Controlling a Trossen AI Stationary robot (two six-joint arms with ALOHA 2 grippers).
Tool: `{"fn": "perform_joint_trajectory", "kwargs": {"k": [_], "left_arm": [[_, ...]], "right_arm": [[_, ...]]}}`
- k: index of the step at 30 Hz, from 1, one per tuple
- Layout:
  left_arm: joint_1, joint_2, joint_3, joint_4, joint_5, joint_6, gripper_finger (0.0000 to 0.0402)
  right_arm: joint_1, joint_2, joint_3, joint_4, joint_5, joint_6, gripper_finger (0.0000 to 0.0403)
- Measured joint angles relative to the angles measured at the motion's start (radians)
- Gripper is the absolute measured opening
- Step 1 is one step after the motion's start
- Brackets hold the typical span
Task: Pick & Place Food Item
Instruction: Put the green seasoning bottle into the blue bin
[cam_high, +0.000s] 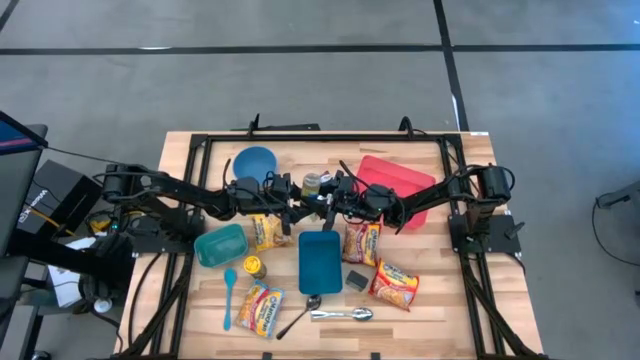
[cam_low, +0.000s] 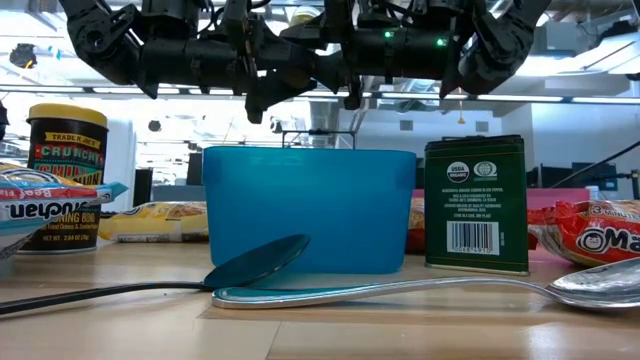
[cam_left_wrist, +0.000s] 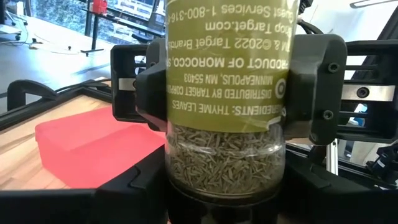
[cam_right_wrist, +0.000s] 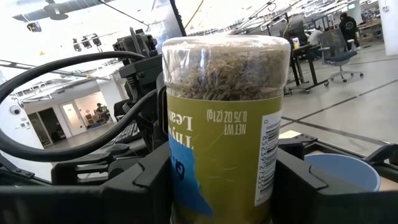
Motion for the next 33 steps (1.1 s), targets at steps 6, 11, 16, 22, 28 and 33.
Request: {"fn": "perform_joint_trajectory", "kwargs": {"k": [6, 11, 16, 22, 28, 33], "left_arm": [[0.000, 0.000, 0.000, 0.000, 0.000, -0.002, 0.0205], [0.000, 0.000, 0.000, 0.000, 0.000, 0.000, 0.0194], [0.000, 0.000, 0.000, -0.001, 0.000, -0.001, 0.0194], [0.000, 0.000, 0.000, -0.002, -0.001, -0.001, 0.0199], [0.000, 0.000, 0.000, -0.005, -0.001, -0.008, 0.0194], [0.000, 0.000, 0.000, 0.001, -0.001, -0.003, 0.0197]], "right_arm": [[0.000, 0.000, 0.000, 0.000, 0.000, -0.002, 0.0189], [0.000, 0.000, 0.000, -0.001, 0.000, -0.001, 0.0189], [-0.003, 0.000, 0.000, -0.003, 0.000, 0.000, 0.0189], [-0.003, 0.000, 0.000, -0.007, -0.004, -0.001, 0.0192], [-0.003, 0.000, 0.000, -0.018, -0.004, 0.035, 0.0214], [-0.003, 0.000, 0.000, -0.024, -0.004, 0.040, 0.0237]]}}
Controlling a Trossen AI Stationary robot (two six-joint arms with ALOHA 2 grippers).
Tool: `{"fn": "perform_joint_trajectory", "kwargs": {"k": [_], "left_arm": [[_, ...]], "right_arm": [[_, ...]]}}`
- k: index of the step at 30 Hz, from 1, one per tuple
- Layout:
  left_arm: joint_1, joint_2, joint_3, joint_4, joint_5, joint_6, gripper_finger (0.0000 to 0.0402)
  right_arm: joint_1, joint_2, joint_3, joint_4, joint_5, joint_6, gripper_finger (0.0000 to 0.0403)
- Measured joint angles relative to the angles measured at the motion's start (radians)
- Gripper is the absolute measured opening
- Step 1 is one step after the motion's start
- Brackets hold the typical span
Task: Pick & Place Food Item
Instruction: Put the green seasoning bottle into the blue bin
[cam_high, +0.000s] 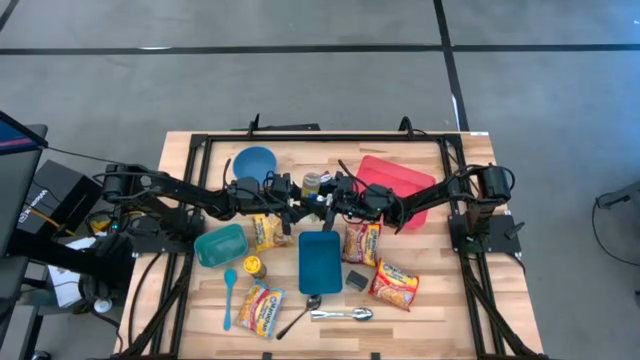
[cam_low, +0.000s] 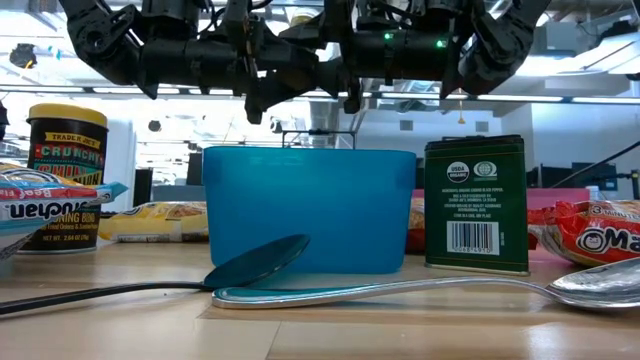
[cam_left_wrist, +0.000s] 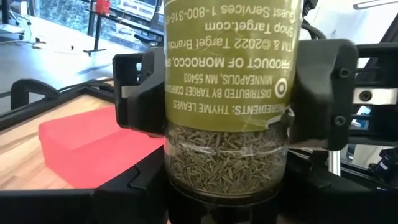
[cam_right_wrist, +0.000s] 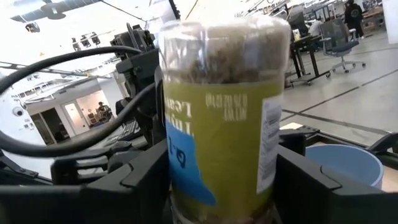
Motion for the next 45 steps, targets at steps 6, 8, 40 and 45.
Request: {"fn": "perform_joint_trajectory", "kwargs": {"k": [6, 8, 40, 45], "left_arm": [[0.000, 0.000, 0.000, -0.003, 0.000, 0.001, 0.0194], [0.000, 0.000, 0.000, -0.007, 0.000, 0.001, 0.0194], [-0.015, -0.129, 0.000, -0.232, 0.000, 0.001, 0.0195], [-0.043, -0.171, 0.000, -0.295, 0.047, 0.001, 0.0196]], "right_arm": [[0.000, -0.001, 0.000, -0.007, 0.000, 0.000, 0.0252], [0.000, -0.016, 0.000, -0.036, 0.000, -0.013, 0.0252], [0.106, -0.546, 0.000, -1.011, 0.262, -0.193, 0.0244], [0.137, -0.546, 0.000, -1.086, 0.406, -0.192, 0.0234]]}}
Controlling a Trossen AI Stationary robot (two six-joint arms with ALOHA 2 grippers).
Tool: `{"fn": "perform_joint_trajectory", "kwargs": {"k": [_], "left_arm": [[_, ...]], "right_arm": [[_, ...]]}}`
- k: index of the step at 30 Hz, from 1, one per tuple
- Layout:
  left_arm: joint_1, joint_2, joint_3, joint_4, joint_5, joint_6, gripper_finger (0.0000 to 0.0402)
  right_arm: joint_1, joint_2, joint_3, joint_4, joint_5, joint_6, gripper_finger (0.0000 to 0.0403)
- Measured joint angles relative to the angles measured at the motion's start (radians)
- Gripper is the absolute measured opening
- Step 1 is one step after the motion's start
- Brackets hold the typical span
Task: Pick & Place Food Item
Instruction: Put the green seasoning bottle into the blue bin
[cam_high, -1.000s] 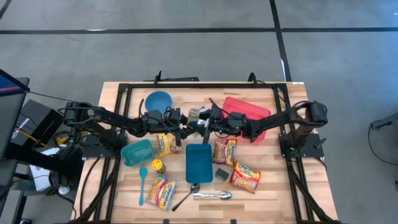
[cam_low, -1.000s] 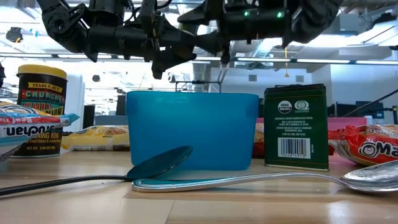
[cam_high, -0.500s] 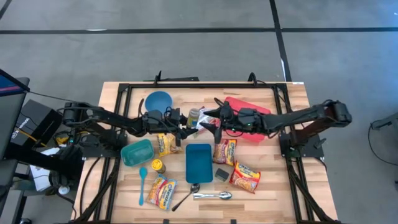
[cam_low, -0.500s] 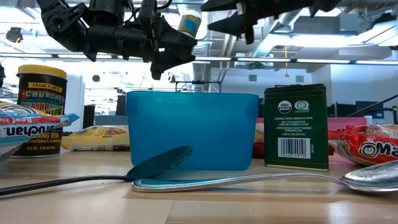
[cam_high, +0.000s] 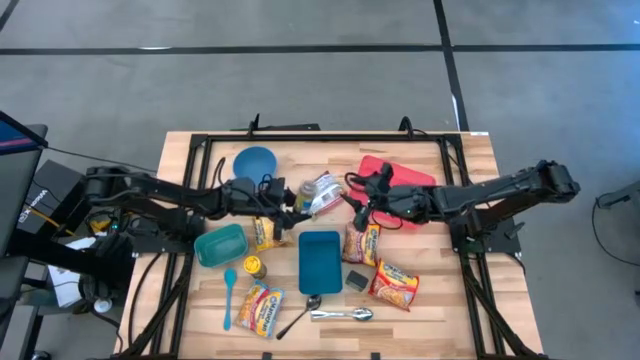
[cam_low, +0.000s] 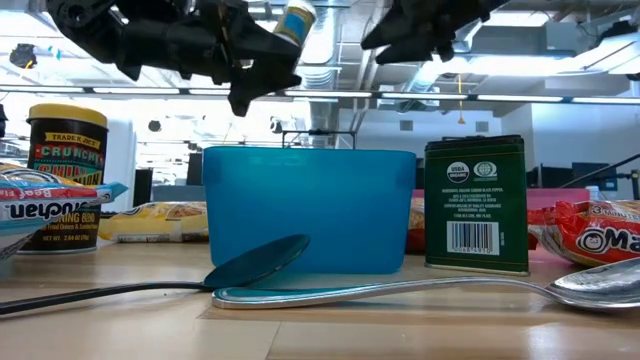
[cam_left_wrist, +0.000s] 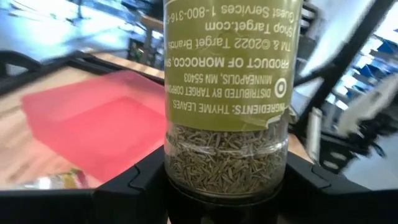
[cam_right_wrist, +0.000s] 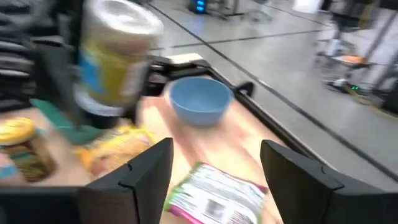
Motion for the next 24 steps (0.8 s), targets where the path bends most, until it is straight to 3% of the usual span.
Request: {"fn": "perform_joint_trajectory", "kwargs": {"k": [5, 9, 15, 24], "left_arm": [[-0.017, -0.046, 0.000, -0.104, 0.022, -0.047, 0.0197], [-0.017, -0.071, 0.000, -0.208, 0.077, -0.052, 0.0194], [-0.017, -0.078, 0.000, -0.344, 0.096, -0.023, 0.0198], [-0.017, -0.078, 0.000, -0.365, 0.129, 0.032, 0.0200]], "right_arm": [[0.016, 0.008, 0.000, -0.030, 0.085, 0.008, 0.0224], [0.016, 0.007, 0.000, -0.042, 0.078, 0.011, 0.0217], [0.000, 0.007, 0.000, -0.069, -0.080, 0.011, 0.0206], [-0.086, -0.015, -0.001, -0.078, -0.386, 0.070, 0.0201]]}}
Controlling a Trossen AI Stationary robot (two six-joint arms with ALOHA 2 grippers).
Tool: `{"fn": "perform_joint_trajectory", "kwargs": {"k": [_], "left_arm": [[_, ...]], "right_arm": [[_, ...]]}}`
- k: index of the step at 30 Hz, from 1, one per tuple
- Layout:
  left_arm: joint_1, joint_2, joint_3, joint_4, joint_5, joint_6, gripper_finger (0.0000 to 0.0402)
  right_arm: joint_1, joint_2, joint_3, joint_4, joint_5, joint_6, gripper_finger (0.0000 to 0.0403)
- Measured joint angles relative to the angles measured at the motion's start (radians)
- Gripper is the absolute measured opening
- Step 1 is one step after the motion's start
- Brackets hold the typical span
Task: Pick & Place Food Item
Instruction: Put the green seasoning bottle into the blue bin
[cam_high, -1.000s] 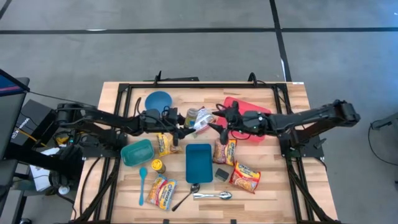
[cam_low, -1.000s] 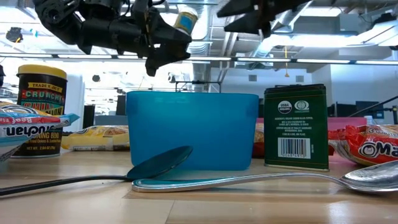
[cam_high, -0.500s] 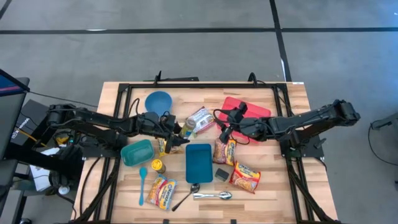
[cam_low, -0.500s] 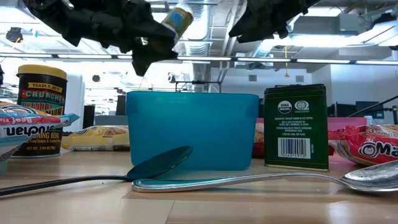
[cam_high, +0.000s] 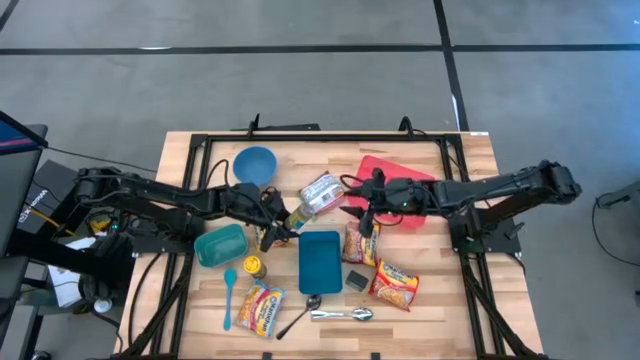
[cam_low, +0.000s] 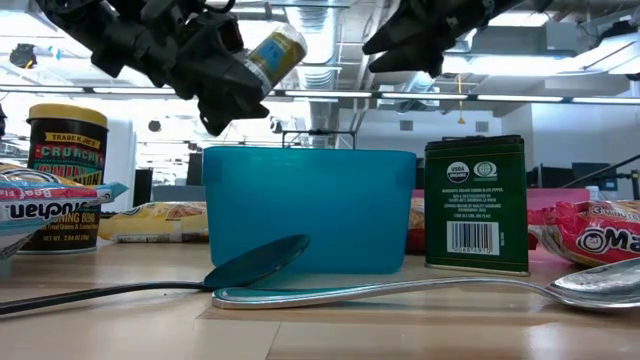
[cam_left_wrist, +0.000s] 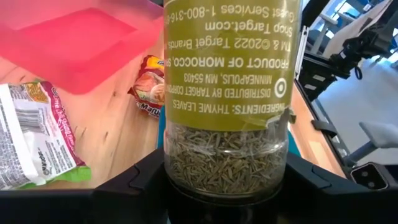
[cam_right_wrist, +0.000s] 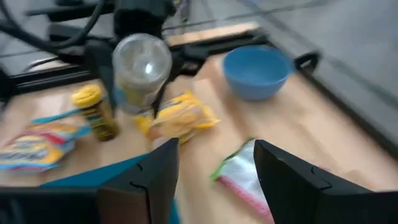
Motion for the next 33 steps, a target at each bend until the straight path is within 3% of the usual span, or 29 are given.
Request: {"fn": "perform_joint_trajectory", "kwargs": {"k": [7, 18, 21, 27, 33], "left_arm": [[0.000, 0.000, 0.000, -0.014, 0.000, 0.005, 0.0194], [0.002, 0.001, 0.000, -0.002, -0.001, 0.005, 0.0194], [0.002, 0.001, 0.000, 0.031, -0.001, -0.024, 0.0194], [0.002, 0.001, 0.000, 0.080, -0.002, -0.110, 0.0200], [0.035, 0.001, 0.000, 0.166, 0.006, -0.260, 0.0194]], "right_arm": [[-0.056, -0.004, 0.001, 0.012, -0.152, 0.031, 0.0211], [-0.049, -0.004, 0.001, 0.017, -0.149, -0.050, 0.0222], [-0.004, -0.004, 0.001, 0.017, -0.069, -0.132, 0.0216], [0.135, -0.003, 0.001, 0.017, 0.226, -0.328, 0.0202], [0.225, 0.051, 0.001, 0.053, 0.437, -0.692, 0.0192]]}}
